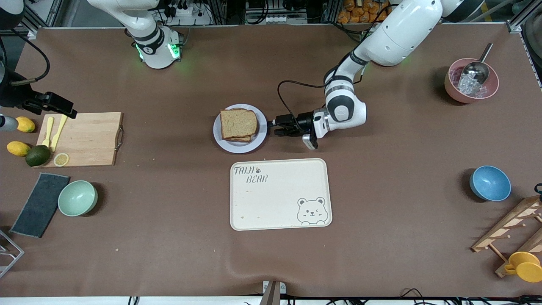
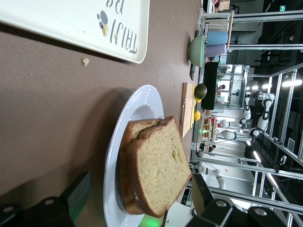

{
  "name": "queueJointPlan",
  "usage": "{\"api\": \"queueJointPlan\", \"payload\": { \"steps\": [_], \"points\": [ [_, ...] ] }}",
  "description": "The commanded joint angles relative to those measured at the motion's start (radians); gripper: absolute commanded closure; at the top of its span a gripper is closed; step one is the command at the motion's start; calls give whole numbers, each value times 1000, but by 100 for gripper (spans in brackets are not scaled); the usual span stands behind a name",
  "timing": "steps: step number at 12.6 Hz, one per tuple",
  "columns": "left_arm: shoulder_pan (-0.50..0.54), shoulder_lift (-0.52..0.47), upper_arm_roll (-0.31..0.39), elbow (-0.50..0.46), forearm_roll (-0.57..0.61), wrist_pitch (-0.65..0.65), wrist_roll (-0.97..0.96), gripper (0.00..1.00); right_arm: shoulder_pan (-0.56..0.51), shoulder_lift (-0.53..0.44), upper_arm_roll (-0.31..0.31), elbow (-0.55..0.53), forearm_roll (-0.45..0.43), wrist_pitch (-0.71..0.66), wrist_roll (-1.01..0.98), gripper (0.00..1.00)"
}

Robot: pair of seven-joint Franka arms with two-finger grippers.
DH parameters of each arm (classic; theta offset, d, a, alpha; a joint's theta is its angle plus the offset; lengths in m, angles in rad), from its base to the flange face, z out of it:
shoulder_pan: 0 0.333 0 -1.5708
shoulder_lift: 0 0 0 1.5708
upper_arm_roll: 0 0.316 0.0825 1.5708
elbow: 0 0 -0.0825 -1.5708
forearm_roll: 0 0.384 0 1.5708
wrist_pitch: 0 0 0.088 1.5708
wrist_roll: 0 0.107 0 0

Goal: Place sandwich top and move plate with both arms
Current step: 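Close the left gripper on the plate rim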

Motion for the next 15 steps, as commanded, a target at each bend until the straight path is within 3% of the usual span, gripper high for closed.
{"api": "queueJointPlan", "payload": {
  "steps": [1,6,10,15],
  "points": [
    [3,30,-5,21,-32,-8,83,13,2,-5,9,18,-27,-16,23,0],
    [-3,68,-5,43,-44,-19,181,18,-6,-2,7,24,-28,-17,22,0],
    [-14,84,-5,61,-64,-21,183,28,-6,-2,7,24,-31,-19,20,0],
    [-26,108,-5,73,-67,-21,190,29,-5,-2,7,23,-30,-19,20,0]
  ]
}}
